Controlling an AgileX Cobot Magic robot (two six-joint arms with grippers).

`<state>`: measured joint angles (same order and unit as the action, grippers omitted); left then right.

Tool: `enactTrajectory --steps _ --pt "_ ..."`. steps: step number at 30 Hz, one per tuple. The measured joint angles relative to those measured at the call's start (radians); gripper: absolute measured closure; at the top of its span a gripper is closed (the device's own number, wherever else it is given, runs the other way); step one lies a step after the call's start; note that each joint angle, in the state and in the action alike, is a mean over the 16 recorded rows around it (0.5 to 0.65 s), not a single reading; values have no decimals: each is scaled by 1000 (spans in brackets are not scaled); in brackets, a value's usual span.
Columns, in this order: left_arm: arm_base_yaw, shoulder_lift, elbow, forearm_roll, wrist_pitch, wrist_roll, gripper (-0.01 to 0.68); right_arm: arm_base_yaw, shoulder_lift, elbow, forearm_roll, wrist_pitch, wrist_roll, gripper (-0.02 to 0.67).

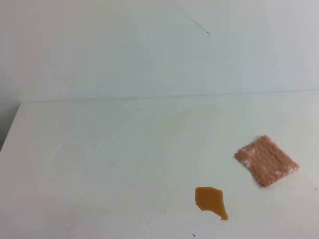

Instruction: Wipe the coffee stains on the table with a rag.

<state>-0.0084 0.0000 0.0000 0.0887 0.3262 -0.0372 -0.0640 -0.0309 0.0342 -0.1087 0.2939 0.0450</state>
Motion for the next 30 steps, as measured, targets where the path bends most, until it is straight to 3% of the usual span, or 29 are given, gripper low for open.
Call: enactTrajectory --steps 30 --pt "0 0 0 0 0 0 675 0 1 0 0 2 0 653"
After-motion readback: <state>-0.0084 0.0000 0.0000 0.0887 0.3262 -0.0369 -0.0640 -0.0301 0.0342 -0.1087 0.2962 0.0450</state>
